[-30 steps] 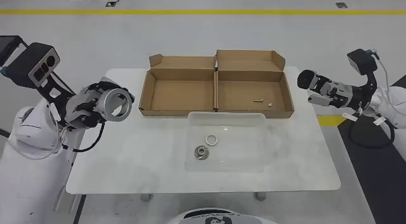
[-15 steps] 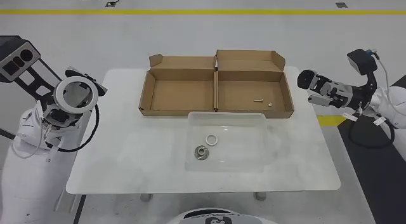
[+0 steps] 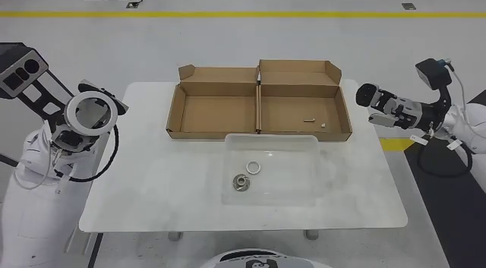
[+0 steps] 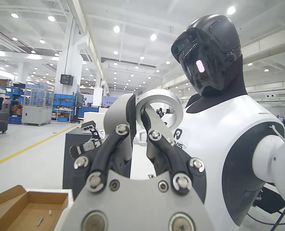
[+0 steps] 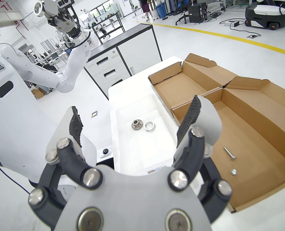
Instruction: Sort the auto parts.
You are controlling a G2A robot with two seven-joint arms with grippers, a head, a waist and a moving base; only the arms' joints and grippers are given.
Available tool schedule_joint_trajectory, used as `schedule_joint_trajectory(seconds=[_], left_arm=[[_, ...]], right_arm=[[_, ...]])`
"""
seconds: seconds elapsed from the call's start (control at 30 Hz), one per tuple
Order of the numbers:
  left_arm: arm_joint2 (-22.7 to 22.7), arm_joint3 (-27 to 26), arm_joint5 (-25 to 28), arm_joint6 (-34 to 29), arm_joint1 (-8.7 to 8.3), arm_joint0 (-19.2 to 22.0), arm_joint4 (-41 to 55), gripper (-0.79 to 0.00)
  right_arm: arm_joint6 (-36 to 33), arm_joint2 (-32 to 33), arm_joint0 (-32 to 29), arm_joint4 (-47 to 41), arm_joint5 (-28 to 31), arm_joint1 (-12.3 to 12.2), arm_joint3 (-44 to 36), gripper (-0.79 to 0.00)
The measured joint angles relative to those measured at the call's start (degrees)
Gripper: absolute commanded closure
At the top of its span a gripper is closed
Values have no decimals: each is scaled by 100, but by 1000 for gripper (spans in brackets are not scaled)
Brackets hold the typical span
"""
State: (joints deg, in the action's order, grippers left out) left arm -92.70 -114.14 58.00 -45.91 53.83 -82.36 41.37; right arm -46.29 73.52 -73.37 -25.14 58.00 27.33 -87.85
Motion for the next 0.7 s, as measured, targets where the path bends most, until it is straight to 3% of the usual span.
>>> schedule_joint_trajectory(seconds=[0.17, 0.33, 0.7], left_arm=[[4, -15, -18, 13, 1, 0, -14, 0], [120, -197, -374, 186, 34, 93, -405, 0], [818, -55, -1225, 929, 184, 774, -2029, 0]], right_arm=[[0, 0, 0, 0, 0, 0, 0, -785], [0, 0, 0, 0, 0, 0, 0, -785], [0, 0, 0, 0, 0, 0, 0, -785]])
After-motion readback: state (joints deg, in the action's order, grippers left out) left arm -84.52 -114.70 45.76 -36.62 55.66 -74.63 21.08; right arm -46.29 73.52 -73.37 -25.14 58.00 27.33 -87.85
